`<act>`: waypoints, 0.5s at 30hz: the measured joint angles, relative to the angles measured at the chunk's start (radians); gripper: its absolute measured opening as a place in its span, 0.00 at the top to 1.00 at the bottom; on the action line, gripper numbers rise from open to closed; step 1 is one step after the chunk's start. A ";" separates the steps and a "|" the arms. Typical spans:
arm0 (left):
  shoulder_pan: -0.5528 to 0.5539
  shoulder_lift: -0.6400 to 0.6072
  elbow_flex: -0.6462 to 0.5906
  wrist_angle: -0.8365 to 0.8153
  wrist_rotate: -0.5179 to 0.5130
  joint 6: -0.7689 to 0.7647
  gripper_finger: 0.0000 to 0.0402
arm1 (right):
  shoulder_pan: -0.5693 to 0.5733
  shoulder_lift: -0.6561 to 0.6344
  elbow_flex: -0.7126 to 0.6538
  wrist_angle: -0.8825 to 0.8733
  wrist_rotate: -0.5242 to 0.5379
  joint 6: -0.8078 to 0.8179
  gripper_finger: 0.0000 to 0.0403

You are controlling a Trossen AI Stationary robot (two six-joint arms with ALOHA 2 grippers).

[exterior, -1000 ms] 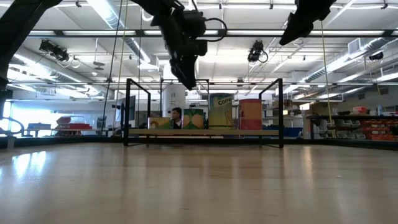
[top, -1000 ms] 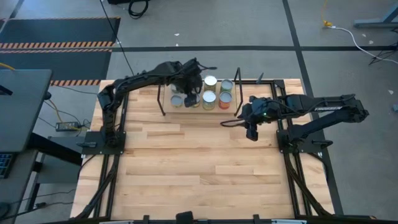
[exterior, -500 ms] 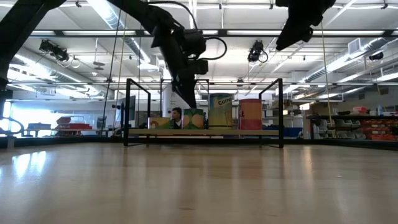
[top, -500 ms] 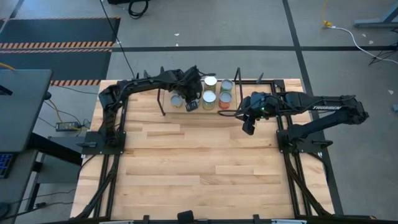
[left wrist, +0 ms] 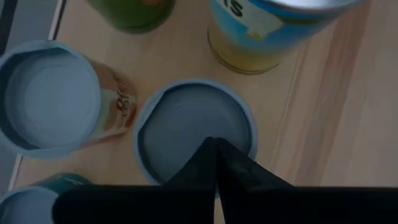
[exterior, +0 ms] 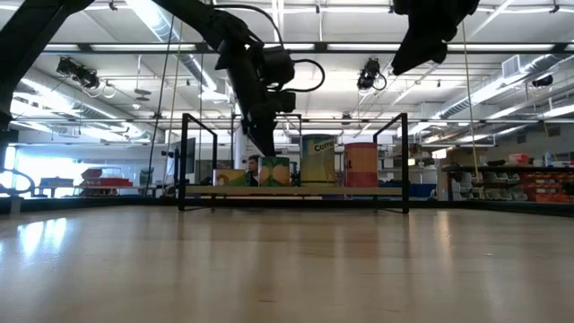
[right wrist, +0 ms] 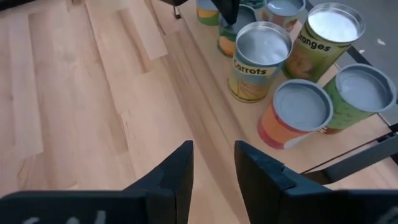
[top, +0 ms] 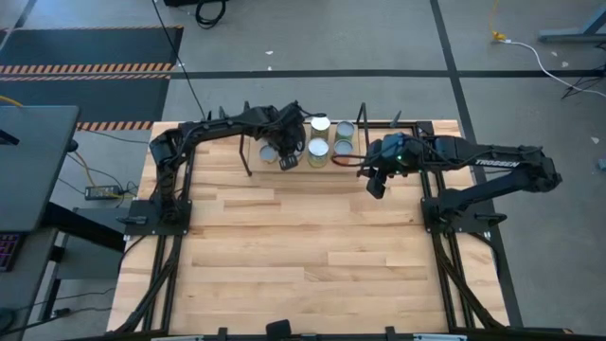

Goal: Pick and place cans onto a shelf
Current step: Adjust the canned peaches on the shelf

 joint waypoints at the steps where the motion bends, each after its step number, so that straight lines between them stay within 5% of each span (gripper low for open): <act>1: 0.000 0.000 0.003 -0.003 0.000 0.001 0.98 | -0.004 0.000 0.000 0.000 -0.010 -0.001 0.69; 15: 0.022 0.008 0.006 0.085 0.016 0.005 0.98 | -0.032 0.000 0.034 0.049 -0.035 -0.052 0.69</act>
